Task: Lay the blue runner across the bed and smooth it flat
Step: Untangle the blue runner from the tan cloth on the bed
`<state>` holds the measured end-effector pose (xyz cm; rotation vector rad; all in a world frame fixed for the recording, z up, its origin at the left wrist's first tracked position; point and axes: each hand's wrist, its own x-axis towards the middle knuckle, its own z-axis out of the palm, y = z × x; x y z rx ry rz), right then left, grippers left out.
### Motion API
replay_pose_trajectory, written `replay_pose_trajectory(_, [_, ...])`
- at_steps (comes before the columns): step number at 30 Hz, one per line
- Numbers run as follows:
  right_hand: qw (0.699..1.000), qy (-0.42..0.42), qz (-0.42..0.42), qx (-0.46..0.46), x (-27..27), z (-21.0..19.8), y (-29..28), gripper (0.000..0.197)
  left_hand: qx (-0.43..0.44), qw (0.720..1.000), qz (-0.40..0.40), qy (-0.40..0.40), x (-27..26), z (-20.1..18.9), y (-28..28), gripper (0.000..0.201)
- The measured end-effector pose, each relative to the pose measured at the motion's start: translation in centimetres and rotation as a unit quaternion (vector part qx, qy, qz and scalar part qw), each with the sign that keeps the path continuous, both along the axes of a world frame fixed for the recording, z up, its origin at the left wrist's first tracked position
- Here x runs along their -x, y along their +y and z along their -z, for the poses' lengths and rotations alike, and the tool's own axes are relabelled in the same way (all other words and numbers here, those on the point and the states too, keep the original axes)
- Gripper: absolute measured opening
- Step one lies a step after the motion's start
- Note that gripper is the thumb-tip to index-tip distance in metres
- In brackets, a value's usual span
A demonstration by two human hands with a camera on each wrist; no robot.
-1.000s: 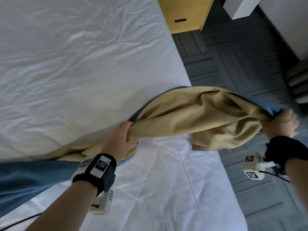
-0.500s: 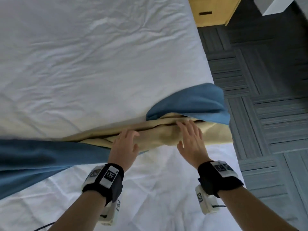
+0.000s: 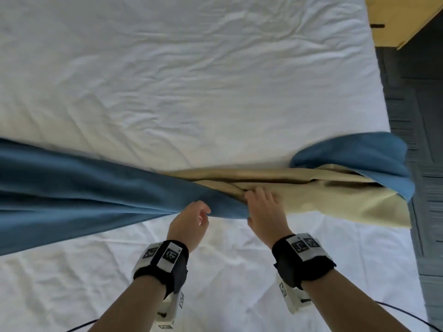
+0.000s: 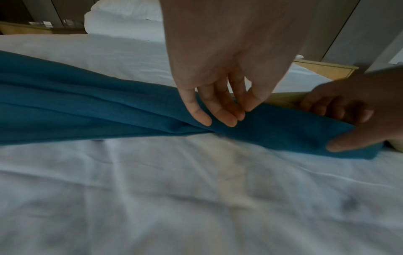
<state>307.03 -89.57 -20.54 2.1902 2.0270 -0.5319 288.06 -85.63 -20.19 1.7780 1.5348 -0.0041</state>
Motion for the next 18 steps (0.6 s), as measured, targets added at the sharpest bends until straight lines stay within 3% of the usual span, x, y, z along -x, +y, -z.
replay_pose_trajectory(2, [0.995, -0.08, 0.043, 0.033, 0.7, 0.5, -0.2, 0.04, 0.008, 1.0, -0.004, -0.004, 1.3, 0.2, 0.6, 0.016])
replay_pose_trajectory(6, [0.984, -0.16, 0.073, 0.034, 0.8, 1.6, -0.3, 0.062, 0.02, 1.0, 0.008, -0.014, 3.6, 0.5, 1.0, 0.016])
replay_pose_trajectory(8, [0.979, -0.188, 0.069, 0.024, 0.2, 1.8, 0.1, 0.055, 0.028, 0.999, 0.022, -0.015, 4.6, 0.7, 1.1, 0.017])
replay_pose_trajectory(11, [0.975, -0.213, 0.059, -0.009, -0.8, 1.4, 1.3, 0.029, 0.035, 0.998, 0.038, -0.02, 5.8, 1.4, 1.2, 0.016])
replay_pose_trajectory(15, [0.992, -0.063, 0.103, 0.028, -3.2, 1.3, 2.9, 0.015, 0.041, 0.998, 0.046, -0.021, 6.2, 2.1, 1.3, 0.016])
replay_pose_trajectory(18, [0.966, 0.043, 0.181, 0.181, -4.7, 0.4, 4.5, 0.024, 0.023, 0.998, 0.047, -0.04, 5.5, 1.9, 1.7, 0.016])
